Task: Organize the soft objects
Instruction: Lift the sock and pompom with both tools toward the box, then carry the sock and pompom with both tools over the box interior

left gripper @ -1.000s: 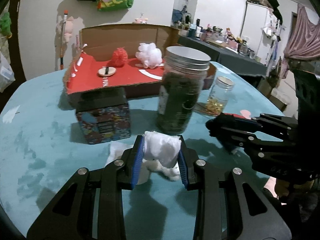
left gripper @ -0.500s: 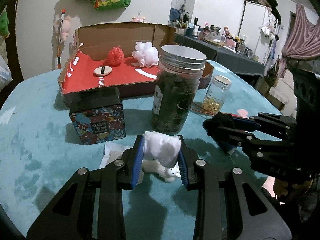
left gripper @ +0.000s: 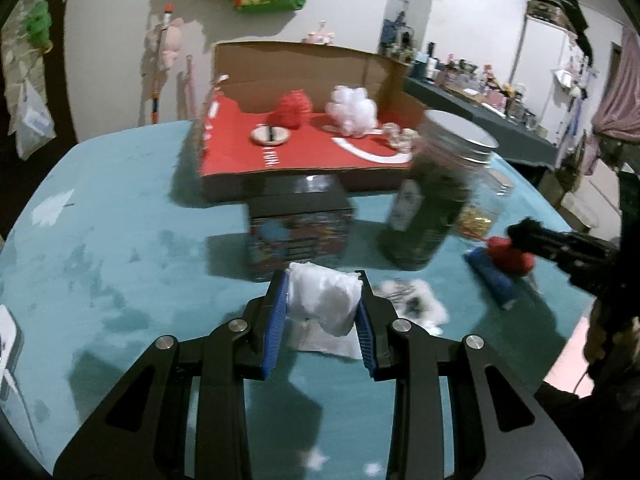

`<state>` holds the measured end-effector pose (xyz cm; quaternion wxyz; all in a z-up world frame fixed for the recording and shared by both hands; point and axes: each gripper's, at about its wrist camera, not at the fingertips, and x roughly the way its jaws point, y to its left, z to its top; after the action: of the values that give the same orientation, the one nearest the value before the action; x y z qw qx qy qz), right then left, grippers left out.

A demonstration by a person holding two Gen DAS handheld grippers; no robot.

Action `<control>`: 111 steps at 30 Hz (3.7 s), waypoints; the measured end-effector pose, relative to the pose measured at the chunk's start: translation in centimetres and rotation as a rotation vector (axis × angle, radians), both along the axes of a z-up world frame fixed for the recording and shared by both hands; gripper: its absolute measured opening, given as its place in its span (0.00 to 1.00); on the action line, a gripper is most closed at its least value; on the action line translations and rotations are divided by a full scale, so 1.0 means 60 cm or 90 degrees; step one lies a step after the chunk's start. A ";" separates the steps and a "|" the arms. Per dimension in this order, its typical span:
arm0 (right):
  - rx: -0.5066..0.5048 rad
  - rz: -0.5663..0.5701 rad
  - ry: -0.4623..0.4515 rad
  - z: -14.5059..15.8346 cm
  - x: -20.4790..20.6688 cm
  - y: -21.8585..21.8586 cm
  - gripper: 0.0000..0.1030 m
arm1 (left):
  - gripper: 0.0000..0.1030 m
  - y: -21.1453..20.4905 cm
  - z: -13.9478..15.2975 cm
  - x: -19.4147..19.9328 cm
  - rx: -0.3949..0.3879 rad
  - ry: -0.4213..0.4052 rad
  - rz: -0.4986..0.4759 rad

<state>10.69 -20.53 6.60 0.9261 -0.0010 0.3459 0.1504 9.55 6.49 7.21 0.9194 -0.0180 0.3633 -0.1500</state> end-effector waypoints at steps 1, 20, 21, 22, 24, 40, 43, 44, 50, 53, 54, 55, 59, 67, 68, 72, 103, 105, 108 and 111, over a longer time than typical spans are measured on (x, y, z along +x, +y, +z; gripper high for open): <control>0.002 -0.006 0.001 0.001 0.002 -0.009 0.31 | 0.29 0.007 -0.001 0.002 0.002 0.002 0.005; -0.004 -0.031 0.062 -0.009 0.085 -0.079 0.31 | 0.29 0.077 -0.029 0.099 0.073 0.056 0.002; -0.010 -0.031 0.062 -0.008 0.089 -0.082 0.31 | 0.29 0.079 -0.029 0.104 0.078 0.055 -0.001; -0.014 -0.030 0.063 -0.008 0.093 -0.083 0.31 | 0.29 0.080 -0.029 0.107 0.081 0.055 -0.002; -0.020 -0.030 0.066 -0.007 0.102 -0.088 0.31 | 0.29 0.081 -0.029 0.116 0.084 0.057 -0.010; 0.020 0.007 0.101 0.000 0.165 -0.117 0.31 | 0.29 0.096 -0.026 0.176 0.081 0.069 -0.061; 0.022 0.013 0.104 0.002 0.173 -0.118 0.31 | 0.29 0.098 -0.019 0.183 0.080 0.065 -0.066; 0.022 0.015 0.104 0.002 0.175 -0.118 0.31 | 0.29 0.099 -0.016 0.185 0.079 0.063 -0.069; 0.013 0.028 0.102 0.011 0.188 -0.114 0.31 | 0.29 0.101 0.000 0.201 0.076 0.056 -0.085; 0.011 0.039 0.097 0.021 0.193 -0.110 0.31 | 0.29 0.099 0.007 0.207 0.074 0.053 -0.096; 0.010 0.045 0.095 0.025 0.196 -0.108 0.31 | 0.29 0.097 0.010 0.209 0.073 0.052 -0.101; 0.012 0.050 0.094 0.026 0.198 -0.107 0.31 | 0.29 0.095 0.011 0.211 0.074 0.052 -0.104; 0.018 0.066 0.097 0.031 0.208 -0.100 0.31 | 0.29 0.088 0.016 0.216 0.071 0.052 -0.119; 0.019 0.092 0.107 0.035 0.230 -0.083 0.31 | 0.29 0.075 0.031 0.232 0.070 0.048 -0.142; 0.020 0.094 0.108 0.035 0.232 -0.082 0.31 | 0.29 0.072 0.033 0.235 0.070 0.049 -0.147; 0.020 0.104 0.113 0.037 0.245 -0.077 0.31 | 0.29 0.062 0.034 0.247 0.078 0.054 -0.159; -0.156 0.135 0.213 -0.008 0.402 0.045 0.31 | 0.29 -0.043 -0.007 0.390 0.209 0.179 -0.163; -0.180 0.129 0.218 -0.014 0.409 0.051 0.31 | 0.29 -0.043 -0.015 0.399 0.219 0.188 -0.156; -0.207 0.122 0.219 -0.021 0.412 0.060 0.31 | 0.29 -0.043 -0.025 0.408 0.237 0.196 -0.141; -0.214 0.115 0.216 -0.023 0.413 0.061 0.32 | 0.29 -0.042 -0.029 0.409 0.237 0.196 -0.138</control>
<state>35.47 -16.85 5.19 0.8243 -0.1608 0.5153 0.1708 34.12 3.96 5.44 0.8193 0.1681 0.5200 -0.1735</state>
